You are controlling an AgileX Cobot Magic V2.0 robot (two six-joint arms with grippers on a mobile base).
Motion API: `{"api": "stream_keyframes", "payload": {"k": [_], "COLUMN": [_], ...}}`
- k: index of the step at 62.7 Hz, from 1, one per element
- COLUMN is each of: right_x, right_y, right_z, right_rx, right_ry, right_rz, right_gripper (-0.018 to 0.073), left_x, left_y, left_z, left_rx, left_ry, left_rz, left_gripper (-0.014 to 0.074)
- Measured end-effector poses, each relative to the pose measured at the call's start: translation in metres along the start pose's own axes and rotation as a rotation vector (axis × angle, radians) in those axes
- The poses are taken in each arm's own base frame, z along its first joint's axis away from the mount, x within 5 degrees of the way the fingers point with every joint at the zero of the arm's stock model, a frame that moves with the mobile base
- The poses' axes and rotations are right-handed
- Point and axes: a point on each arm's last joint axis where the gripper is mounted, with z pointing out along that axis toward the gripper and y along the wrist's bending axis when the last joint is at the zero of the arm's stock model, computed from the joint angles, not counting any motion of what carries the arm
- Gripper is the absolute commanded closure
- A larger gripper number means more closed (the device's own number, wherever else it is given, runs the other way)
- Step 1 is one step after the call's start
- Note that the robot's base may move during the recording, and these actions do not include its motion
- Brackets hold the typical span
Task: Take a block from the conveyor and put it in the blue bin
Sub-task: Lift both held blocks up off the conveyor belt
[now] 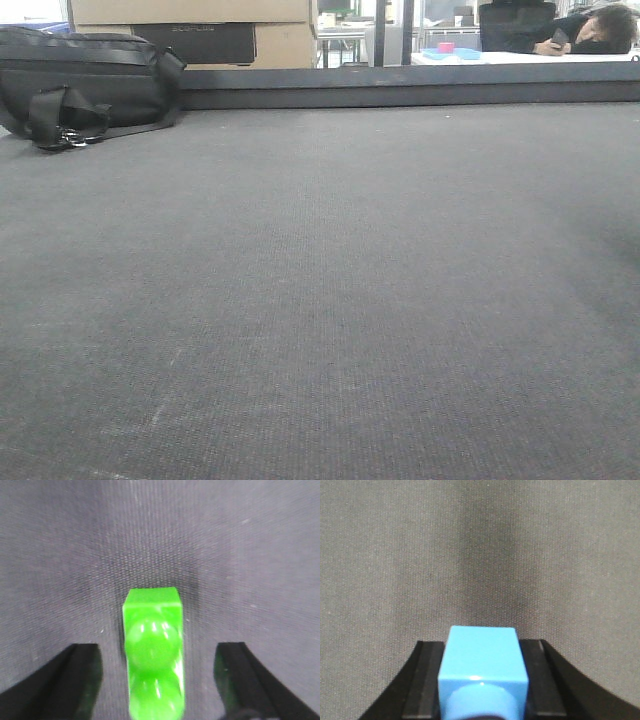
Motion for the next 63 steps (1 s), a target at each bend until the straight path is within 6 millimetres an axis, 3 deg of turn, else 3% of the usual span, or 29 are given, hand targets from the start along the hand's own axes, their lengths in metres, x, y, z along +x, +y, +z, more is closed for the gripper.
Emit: {"api": "stream_keyframes", "payload": {"k": [21,28,36,44,53,63], "right_x": [0.000,0.000,0.000,0.000,0.001,0.010], "right_y": [0.000,0.000,0.000,0.000,0.001,0.002], "right_z": [0.000,0.000,0.000,-0.001,-0.012,-0.030], "right_rx": [0.000,0.000,0.000,0.000,-0.009,-0.010], "right_ry": [-0.002,-0.002,-0.004,-0.010,-0.071,-0.241], "right_rz": [0.000,0.000,0.000,0.000,0.003,0.002], "right_gripper": [0.0721,0.0721,0.0721,0.0721,0.0721,0.0721], "left_x": [-0.003,-0.005,-0.006,-0.006,-0.005,0.011], "left_y": [0.000,0.000,0.001,0.001,-0.001,-0.007], "left_z": [0.024,0.024,0.024,0.022,-0.008,-0.072], "left_rx": [0.018,0.014,0.013,0.011,0.005,0.003], "left_ry": [0.089,0.073,0.061,0.048,-0.097,-0.446], "left_rz": [-0.006,-0.026,-0.040,-0.050,-0.065,-0.098], "left_gripper": [0.0301,0.0443,0.0713,0.0708,0.0708,0.0708]}}
